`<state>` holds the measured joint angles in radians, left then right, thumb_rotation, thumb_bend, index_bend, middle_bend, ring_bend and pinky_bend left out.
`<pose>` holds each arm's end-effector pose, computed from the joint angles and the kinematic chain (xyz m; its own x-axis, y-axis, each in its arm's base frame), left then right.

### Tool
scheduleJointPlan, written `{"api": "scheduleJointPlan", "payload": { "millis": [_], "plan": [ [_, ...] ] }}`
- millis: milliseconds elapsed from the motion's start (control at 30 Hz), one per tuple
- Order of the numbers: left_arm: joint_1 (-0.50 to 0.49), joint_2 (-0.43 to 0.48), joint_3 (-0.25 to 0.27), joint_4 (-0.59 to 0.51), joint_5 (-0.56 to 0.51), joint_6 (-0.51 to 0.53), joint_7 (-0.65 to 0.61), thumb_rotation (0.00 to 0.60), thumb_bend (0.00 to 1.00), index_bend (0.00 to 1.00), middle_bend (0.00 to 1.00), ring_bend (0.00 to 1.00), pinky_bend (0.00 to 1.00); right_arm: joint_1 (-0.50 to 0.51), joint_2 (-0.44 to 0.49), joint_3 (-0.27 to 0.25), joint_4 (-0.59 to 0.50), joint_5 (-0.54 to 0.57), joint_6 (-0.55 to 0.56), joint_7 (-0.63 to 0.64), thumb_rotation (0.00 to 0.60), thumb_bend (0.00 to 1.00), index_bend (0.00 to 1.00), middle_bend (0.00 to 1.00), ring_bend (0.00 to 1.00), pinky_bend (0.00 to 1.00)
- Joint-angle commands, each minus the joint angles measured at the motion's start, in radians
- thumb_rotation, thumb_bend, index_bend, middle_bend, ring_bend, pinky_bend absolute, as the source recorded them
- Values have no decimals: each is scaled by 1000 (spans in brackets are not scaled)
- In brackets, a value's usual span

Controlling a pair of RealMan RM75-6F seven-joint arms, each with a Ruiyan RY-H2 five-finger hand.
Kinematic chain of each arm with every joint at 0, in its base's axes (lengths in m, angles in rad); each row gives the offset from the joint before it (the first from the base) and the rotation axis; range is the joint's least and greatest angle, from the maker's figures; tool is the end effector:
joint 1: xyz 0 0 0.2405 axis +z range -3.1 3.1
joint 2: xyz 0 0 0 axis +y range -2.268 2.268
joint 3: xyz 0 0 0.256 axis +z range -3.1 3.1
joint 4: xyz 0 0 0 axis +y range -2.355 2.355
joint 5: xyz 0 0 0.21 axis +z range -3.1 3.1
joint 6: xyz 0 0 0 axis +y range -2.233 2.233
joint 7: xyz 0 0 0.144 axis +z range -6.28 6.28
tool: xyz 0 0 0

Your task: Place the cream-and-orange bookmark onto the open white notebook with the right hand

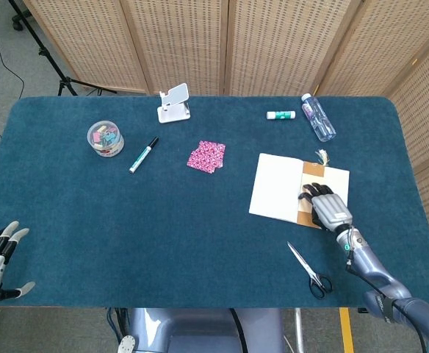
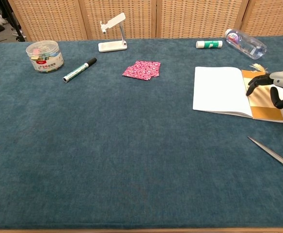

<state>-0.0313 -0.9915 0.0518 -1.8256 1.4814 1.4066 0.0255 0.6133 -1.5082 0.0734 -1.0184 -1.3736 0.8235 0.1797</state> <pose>-0.3004 0.1389 0.1575 0.3259 0.2043 0.9231 0.9360 0.0675 -0.3454 -0.2975 -0.3583 0.0252 0.4618 -0.3625 0.8095 -0.8868 -0.2095 0.4120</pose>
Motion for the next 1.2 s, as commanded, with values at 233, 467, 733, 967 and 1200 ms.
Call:
{"api": "scheduleJointPlan", "payload": {
  "millis": [233,467,733,967,1200],
  "plan": [
    [-2,0,1,-1,-1,-4,3,600,0,0,0,0,0,-2,23,8,-40,-8,25,7,600,1000,228,106,0,74],
    [-1,-1,1,-2,0,-4,4,600,0,0,0,0,0,-10,79,27,-133,-38,96,46,600,1000,229,100,0,74],
    [5,-2,0,2,8,14,-3,600,0,0,0,0,0,-85,196,22,-302,-118,292,85,600,636,213,59,0,74],
    [16,-15,-4,12,27,47,-7,600,0,0,0,0,0,-214,223,2,-360,-150,519,-12,600,67,141,2,0,4],
    [33,-40,-14,27,32,90,18,600,0,0,0,0,0,-321,234,-24,-388,-166,660,-30,600,0,139,0,0,0]
  ]
}}
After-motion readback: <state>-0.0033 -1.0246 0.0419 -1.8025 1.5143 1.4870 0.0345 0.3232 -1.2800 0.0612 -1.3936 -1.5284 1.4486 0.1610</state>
